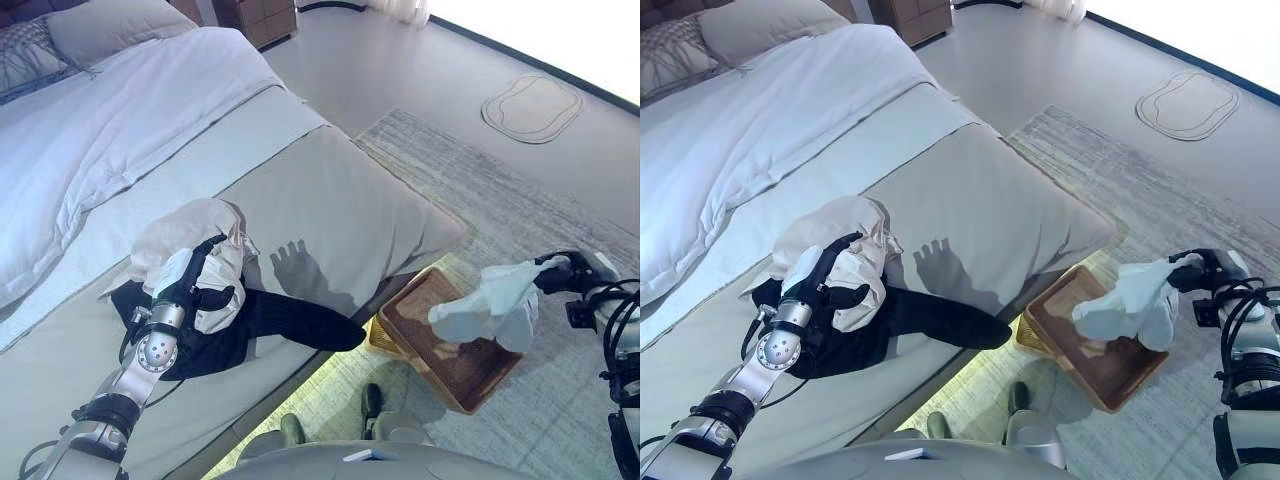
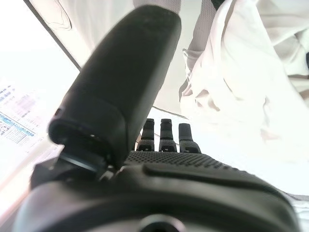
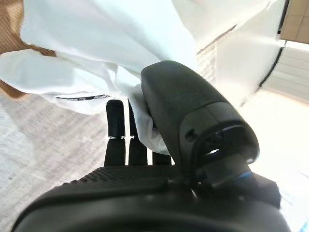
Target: Pick up the clothes from the bed and place them into the basket
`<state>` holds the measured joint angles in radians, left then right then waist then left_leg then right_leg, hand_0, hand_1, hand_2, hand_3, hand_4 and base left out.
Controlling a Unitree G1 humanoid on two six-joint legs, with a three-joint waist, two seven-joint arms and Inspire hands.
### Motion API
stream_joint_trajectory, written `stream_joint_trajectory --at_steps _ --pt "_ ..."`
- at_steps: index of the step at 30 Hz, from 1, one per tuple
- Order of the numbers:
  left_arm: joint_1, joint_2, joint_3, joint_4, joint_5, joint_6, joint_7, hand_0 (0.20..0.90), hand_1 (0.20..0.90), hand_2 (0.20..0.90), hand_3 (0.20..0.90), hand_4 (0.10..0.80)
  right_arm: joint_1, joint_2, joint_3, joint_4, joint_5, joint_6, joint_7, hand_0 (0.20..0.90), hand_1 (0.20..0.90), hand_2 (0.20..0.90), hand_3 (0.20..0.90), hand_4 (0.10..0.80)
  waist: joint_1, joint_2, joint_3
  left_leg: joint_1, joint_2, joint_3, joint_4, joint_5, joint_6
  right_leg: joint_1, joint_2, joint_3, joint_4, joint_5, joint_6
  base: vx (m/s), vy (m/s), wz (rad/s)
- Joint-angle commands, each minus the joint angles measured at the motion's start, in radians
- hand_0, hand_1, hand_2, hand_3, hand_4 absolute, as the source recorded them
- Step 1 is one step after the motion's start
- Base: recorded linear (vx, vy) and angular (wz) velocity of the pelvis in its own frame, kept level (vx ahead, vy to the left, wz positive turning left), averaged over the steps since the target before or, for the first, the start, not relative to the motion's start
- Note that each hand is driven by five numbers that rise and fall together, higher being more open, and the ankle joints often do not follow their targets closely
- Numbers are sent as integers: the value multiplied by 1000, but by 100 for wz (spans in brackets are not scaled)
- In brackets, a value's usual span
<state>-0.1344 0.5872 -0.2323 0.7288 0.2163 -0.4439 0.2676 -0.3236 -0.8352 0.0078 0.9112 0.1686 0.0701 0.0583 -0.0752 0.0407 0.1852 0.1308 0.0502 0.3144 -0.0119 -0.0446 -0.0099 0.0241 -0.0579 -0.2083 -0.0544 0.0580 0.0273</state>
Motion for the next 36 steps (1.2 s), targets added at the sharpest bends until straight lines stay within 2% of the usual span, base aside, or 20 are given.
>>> stream_joint_trajectory --at_steps 1,12,13,14,21,36 --pt "-44 52 6 -60 -59 -53 23 900 900 900 900 800 -112 -27 8 27 -29 -86 -19 300 300 300 200 100 13 -14 -51 -38 -7 -20 26 -35 -24 -32 -25 22 76 -53 64 -7 -43 0" --pt "-54 55 -7 -73 -72 -52 18 900 900 900 900 800 -105 1 10 108 -50 -68 -31 300 300 300 200 100 9 20 -17 -51 -9 -17 24 -27 -31 -46 -37 15 69 -47 67 -12 -7 1" --pt "-56 56 -10 -79 -75 -51 20 900 900 900 900 800 -104 2 8 118 -58 -64 -50 554 554 554 496 396 9 23 -15 -51 -9 -17 23 -27 -31 -46 -37 15 68 -47 68 0 0 0" --pt "-56 56 -11 -83 -73 -52 22 900 900 900 900 800 -103 3 6 130 -64 -58 -66 900 900 900 900 800 9 26 -13 -51 -9 -17 23 -26 -32 -47 -38 15 67 -47 68 0 0 0" --pt "-60 48 -22 -95 -69 -52 43 900 900 900 900 800 -104 7 2 154 -67 -50 -73 900 900 900 900 800 4 42 -3 -50 -10 -18 18 -22 -35 -46 -39 17 64 -46 64 1 4 2" --pt "-46 37 -20 -108 -52 -39 56 900 900 900 900 800 -65 10 -20 96 -71 -81 -132 900 900 900 900 800 2 28 -16 -34 -1 -15 20 -25 -39 -28 -37 15 60 -50 62 0 0 0"
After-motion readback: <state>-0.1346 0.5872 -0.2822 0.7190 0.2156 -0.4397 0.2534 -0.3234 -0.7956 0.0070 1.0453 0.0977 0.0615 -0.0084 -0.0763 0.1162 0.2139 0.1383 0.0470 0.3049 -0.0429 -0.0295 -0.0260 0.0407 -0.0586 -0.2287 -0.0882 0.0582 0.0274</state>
